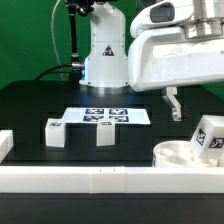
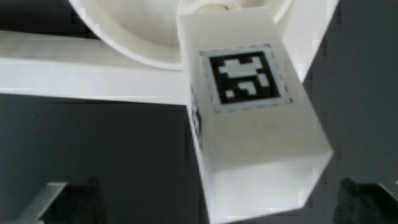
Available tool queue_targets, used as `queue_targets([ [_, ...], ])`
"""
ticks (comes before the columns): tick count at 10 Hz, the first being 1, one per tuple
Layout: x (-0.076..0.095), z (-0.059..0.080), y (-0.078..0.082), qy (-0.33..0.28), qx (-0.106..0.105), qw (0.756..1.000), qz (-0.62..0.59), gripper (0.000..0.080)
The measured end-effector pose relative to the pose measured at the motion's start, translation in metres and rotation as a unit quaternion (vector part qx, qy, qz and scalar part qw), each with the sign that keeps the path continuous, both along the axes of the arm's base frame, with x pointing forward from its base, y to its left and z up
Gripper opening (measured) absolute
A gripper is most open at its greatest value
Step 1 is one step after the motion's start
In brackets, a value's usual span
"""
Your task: Assemble stool
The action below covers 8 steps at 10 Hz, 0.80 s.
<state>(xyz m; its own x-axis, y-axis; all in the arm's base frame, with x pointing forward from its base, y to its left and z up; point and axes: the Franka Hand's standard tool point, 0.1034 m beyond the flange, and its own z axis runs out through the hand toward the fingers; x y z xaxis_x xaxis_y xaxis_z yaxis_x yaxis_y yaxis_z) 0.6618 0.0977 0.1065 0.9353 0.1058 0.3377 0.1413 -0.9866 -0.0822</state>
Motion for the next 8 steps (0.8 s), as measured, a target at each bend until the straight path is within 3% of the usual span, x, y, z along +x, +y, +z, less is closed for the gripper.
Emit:
queue_targets([
  [5,-0.007,-0.006,0.002,0.036,-0.001,0.999,0.006,0.0649],
  [8,-0.014,-0.003,0.007,0.157,0.002,0.987,0.017,0.0649],
])
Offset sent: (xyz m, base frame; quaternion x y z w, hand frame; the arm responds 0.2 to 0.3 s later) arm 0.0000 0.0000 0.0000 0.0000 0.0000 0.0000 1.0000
